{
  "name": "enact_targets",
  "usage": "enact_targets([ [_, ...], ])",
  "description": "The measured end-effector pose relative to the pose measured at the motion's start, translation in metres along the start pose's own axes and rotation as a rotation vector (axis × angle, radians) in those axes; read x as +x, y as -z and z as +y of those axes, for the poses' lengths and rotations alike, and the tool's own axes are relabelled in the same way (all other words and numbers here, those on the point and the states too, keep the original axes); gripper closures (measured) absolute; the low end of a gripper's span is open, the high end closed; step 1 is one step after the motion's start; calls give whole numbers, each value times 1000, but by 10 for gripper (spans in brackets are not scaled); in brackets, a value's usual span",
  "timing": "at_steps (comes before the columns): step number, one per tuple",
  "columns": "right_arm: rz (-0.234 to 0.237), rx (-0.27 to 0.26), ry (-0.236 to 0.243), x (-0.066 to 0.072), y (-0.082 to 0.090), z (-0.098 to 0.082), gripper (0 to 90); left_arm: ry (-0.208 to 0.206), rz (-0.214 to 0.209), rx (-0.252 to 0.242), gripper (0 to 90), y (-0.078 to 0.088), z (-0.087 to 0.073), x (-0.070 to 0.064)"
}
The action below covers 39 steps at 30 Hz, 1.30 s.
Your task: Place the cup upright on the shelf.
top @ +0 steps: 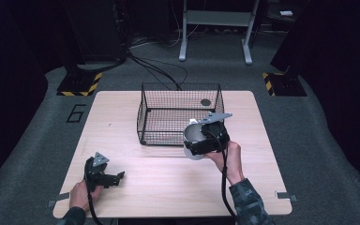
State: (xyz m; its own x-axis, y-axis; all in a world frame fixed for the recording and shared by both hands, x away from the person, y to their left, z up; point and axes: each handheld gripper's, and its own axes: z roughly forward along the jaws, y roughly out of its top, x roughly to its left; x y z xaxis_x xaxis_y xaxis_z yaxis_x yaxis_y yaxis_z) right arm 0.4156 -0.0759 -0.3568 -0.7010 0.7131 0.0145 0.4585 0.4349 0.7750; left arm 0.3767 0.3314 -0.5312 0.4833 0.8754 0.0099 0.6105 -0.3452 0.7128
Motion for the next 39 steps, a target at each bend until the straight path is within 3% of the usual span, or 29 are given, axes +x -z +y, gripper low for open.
enact_targets([
  [20,4,-17,10,-16,0,34,59,0,0,-2,2,0,0,0],
  [39,-5,1,-22,-34,-14,50,59,1,2,-5,2,0,0,0],
])
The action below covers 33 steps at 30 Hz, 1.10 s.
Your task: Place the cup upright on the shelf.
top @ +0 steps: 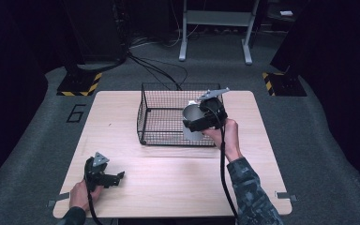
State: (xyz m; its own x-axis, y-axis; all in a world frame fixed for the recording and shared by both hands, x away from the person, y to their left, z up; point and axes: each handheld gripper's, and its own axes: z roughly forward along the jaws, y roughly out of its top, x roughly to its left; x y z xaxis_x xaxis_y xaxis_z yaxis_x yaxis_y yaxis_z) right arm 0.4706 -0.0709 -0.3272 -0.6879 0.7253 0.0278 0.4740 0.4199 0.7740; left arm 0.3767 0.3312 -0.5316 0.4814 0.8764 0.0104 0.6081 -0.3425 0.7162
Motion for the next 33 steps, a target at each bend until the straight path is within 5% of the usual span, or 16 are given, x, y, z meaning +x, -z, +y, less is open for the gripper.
enact_targets([
  [33,-17,30,-17,-28,-34,22,59,-1,-1,4,2,0,0,0],
])
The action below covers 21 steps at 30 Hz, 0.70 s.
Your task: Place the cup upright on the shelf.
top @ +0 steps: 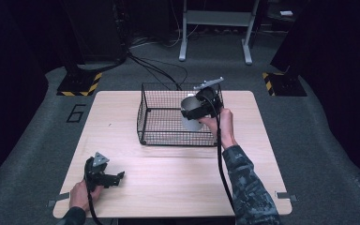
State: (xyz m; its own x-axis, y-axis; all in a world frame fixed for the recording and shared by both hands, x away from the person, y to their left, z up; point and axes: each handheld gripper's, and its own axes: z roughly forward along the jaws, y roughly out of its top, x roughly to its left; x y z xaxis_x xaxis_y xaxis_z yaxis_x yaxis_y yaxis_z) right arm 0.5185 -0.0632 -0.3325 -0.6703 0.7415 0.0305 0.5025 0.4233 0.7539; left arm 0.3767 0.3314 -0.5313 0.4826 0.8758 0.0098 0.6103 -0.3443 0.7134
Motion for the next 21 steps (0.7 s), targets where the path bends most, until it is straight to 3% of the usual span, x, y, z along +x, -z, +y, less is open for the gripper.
enact_targets([
  [15,-2,20,-24,-7,-21,10,59,-19,-1,10,2,1,0,1],
  [17,-5,38,-24,-8,-26,11,59,-1,1,-5,2,0,0,0],
  [21,-5,43,-33,-9,-35,14,59,-2,1,-4,2,0,0,0],
])
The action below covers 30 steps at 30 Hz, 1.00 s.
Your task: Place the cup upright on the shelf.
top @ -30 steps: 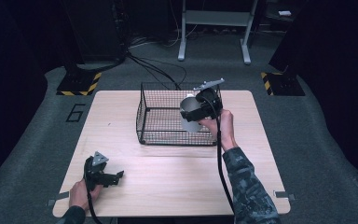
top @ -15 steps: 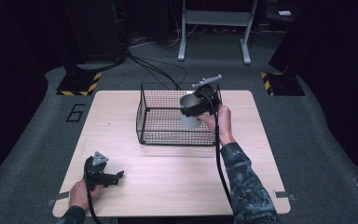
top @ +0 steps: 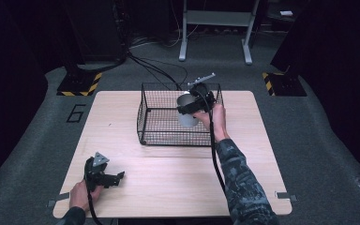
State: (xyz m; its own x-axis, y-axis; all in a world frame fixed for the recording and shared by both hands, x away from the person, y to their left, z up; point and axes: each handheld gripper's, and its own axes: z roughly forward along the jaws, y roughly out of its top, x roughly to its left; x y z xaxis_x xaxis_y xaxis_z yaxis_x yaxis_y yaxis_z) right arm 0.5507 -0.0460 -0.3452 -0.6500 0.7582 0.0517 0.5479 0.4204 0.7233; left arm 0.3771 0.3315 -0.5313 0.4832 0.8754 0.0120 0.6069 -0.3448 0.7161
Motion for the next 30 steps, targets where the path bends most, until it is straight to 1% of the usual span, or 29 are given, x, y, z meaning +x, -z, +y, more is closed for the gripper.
enact_targets([
  [7,-2,-1,-26,-8,-7,0,59,-1,-1,3,2,0,0,0],
  [8,-4,1,-18,-10,-8,0,59,0,0,1,2,0,0,0],
  [9,-7,5,-23,-11,-9,0,59,-1,-1,2,2,0,0,0],
  [10,-2,1,-29,-12,-10,0,59,7,1,-6,2,0,0,0],
  [12,0,3,-35,-13,-12,-1,59,-9,-1,7,2,0,0,1],
  [16,-4,15,-40,-15,-18,-2,59,-9,-1,6,2,0,0,1],
  [17,0,16,-49,-16,-20,-2,59,-8,-2,5,2,0,0,1],
  [18,2,18,-41,-17,-21,-3,59,-5,3,-6,2,0,0,0],
  [20,8,21,-48,-17,-24,-4,59,-8,-1,6,2,0,0,1],
  [21,14,19,-46,-18,-26,-5,59,5,1,-5,2,0,0,0],
  [24,16,35,-46,-18,-33,-8,59,4,1,-5,2,0,0,0],
  [25,19,39,-54,-18,-35,-8,59,-8,0,6,2,0,0,1],
  [26,19,42,-49,-19,-36,-9,59,-8,1,5,2,0,0,0],
  [27,18,48,-60,-20,-38,-9,59,-6,4,-1,2,0,0,0],
  [28,15,50,-52,-20,-39,-10,59,-8,3,1,2,0,0,0],
  [30,11,60,-68,-21,-42,-10,59,-8,3,1,2,0,0,0],
])
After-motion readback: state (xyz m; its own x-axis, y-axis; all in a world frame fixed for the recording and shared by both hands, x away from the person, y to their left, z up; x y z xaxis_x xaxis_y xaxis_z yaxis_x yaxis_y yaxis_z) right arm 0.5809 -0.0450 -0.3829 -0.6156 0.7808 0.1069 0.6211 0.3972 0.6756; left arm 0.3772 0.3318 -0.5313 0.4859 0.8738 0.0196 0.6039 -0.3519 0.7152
